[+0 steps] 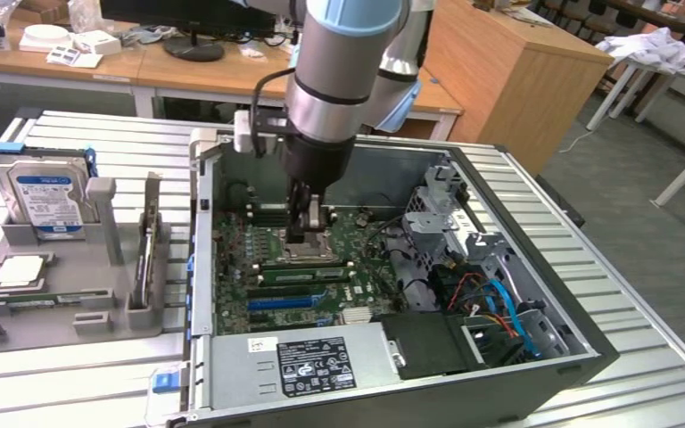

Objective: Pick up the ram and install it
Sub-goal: 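Press down the ram until it locks into place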

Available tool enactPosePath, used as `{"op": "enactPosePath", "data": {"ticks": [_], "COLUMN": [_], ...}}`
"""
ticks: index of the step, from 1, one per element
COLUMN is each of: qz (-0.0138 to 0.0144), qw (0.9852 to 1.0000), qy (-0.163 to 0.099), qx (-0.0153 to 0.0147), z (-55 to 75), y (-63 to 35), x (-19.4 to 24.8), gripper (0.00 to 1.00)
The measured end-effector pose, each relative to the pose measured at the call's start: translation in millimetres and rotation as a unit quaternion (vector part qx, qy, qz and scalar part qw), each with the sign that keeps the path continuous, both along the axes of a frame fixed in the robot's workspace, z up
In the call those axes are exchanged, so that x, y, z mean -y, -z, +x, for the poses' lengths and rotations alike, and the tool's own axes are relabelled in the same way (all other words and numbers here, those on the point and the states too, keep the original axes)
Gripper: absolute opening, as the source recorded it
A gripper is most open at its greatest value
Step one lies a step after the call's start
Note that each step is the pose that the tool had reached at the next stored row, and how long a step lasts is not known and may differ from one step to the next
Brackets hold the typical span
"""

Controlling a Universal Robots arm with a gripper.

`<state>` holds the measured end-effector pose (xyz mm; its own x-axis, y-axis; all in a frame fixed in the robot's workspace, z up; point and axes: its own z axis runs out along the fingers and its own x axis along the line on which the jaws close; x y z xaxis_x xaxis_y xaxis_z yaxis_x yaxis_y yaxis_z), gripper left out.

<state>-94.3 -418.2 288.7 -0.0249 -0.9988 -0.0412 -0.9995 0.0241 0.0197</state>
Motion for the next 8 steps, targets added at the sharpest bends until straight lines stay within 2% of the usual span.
{"op": "enactPosePath", "data": {"ticks": [8], "qz": [0.0000], "qw": [1.0000], "qy": [0.000], "qx": [0.0000], "z": [0.0], "y": [-22.5], "x": [0.0], "gripper": [0.11]}}
